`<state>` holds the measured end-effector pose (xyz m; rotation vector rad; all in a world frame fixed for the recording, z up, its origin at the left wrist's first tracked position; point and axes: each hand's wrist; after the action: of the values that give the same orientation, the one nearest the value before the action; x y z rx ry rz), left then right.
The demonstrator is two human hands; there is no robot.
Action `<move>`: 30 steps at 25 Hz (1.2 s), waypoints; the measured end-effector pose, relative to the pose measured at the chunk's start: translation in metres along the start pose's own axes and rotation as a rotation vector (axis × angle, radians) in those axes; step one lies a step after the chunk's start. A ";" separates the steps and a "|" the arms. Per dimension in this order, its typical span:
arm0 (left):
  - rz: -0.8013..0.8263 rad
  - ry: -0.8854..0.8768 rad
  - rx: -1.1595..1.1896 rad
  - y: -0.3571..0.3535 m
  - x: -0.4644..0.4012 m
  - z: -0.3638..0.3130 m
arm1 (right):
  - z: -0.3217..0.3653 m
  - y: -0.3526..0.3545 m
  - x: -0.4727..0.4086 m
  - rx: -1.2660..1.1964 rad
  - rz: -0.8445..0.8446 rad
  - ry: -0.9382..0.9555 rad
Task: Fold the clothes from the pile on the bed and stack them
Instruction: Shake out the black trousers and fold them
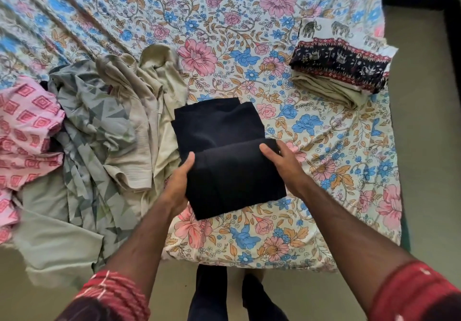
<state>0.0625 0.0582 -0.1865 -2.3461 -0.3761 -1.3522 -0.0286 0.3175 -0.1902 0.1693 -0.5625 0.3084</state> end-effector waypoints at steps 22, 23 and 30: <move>-0.528 -0.332 -0.327 0.001 -0.077 -0.081 | 0.040 -0.031 -0.136 0.460 -0.153 0.002; -0.517 -0.331 -0.300 0.001 -0.083 -0.084 | 0.043 -0.035 -0.144 0.463 -0.157 0.013; -0.458 -0.451 -0.431 0.012 -0.095 -0.088 | 0.037 -0.062 -0.174 0.539 -0.030 -0.020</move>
<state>-0.0468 0.0036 -0.2323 -3.0722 -0.8732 -1.1548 -0.1663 0.2084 -0.2593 0.7015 -0.4862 0.4251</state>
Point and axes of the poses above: each hand's wrist, its own x-axis away from the middle knuckle, its own y-axis out of the back of the hand, z = x × y, and after that the axes turned 5 degrees about y, right-handed
